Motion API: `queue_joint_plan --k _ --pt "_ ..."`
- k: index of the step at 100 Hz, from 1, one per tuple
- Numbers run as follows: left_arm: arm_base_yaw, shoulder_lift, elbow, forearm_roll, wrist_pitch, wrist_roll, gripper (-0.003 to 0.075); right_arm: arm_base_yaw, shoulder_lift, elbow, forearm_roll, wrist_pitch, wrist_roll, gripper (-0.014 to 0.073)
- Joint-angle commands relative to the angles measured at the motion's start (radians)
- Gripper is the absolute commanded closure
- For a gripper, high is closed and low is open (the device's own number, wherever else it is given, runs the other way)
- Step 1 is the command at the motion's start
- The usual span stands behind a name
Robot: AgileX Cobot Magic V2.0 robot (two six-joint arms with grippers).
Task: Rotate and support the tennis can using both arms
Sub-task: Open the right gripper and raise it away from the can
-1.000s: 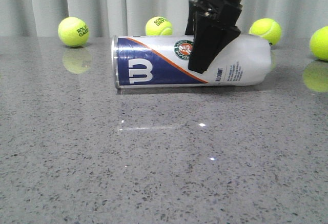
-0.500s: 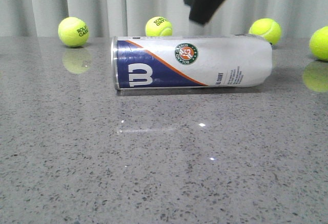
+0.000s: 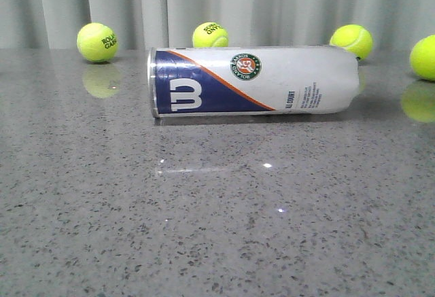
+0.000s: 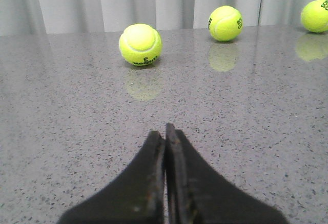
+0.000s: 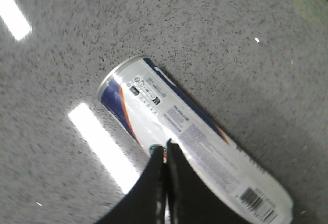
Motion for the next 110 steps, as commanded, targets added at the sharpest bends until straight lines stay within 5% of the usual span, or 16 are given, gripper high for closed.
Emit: queue_joint_plan --k 1,15,48,89,110 --pt "0.001 -0.036 0.044 -0.009 -0.08 -0.002 0.0738 -0.004 -0.07 -0.024 0.03 -0.02 0.227 0.0654" --pt "0.001 -0.036 0.044 -0.009 -0.08 -0.002 0.0738 -0.004 -0.092 -0.023 0.022 -0.011 0.373 0.0654" --pt "0.001 -0.036 0.044 -0.009 -0.08 -0.002 0.0738 -0.004 -0.26 0.141 -0.095 -0.139 0.378 0.0654" --pt "0.001 -0.036 0.044 -0.009 -0.08 -0.002 0.0738 -0.004 -0.729 0.839 -0.1 -0.686 0.363 0.0654" --pt "0.001 -0.036 0.044 -0.009 -0.08 -0.002 0.0738 -0.004 -0.993 1.149 -0.1 -0.83 0.363 0.0654"
